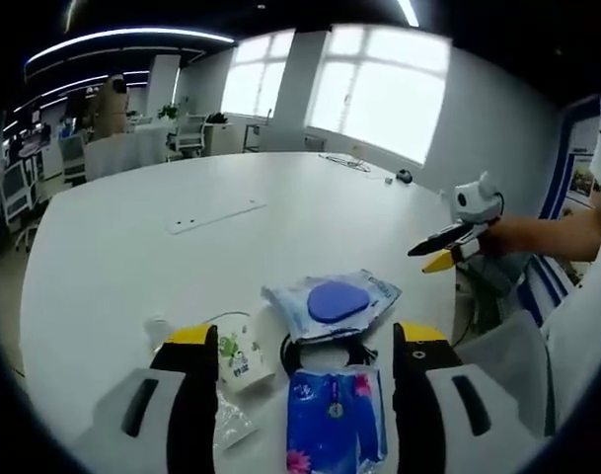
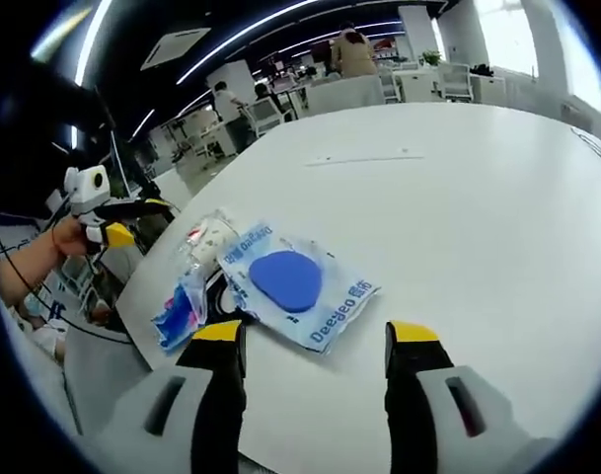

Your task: Arrange the tabletop items into an orderly group along one side of the table until the central work area is clear of visible clutter.

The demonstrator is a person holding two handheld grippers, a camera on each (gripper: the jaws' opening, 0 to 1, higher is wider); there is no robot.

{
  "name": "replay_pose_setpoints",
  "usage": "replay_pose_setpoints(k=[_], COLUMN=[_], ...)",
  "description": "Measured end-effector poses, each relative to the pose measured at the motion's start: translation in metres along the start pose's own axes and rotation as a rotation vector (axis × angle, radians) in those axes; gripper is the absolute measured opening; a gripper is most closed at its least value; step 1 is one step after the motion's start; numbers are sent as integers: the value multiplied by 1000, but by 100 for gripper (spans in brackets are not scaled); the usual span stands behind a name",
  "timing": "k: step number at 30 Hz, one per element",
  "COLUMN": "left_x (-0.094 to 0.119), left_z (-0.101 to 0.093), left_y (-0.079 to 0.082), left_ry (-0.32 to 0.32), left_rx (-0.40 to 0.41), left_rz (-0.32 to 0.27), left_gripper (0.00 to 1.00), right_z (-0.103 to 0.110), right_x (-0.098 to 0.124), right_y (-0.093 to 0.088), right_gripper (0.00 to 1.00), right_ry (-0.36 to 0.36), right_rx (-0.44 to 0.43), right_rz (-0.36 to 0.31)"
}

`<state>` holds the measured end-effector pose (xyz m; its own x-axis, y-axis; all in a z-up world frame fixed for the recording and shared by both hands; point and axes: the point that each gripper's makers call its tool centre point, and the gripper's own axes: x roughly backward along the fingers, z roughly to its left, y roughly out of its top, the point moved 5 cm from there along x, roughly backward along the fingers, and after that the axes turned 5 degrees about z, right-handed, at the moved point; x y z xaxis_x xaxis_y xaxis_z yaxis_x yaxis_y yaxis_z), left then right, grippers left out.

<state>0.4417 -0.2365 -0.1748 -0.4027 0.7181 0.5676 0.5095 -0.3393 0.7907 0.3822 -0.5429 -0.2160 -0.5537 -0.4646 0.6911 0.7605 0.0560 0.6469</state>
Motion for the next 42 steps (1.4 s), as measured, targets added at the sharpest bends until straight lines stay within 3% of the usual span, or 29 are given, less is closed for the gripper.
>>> replay_pose_setpoints(k=[18,42], left_x=[-46,-88], left_z=[6,14], left_y=[5,-11], left_ry=[-27,-13], left_rx=[-7,10], left_rz=[39,163], left_gripper=[62,39], right_z=[-12,-23], right_x=[-20,-46], right_y=[-4,-16], right_gripper=[49,41], right_ry=[-31,-48], right_rx=[-73,-132], right_rz=[16,77])
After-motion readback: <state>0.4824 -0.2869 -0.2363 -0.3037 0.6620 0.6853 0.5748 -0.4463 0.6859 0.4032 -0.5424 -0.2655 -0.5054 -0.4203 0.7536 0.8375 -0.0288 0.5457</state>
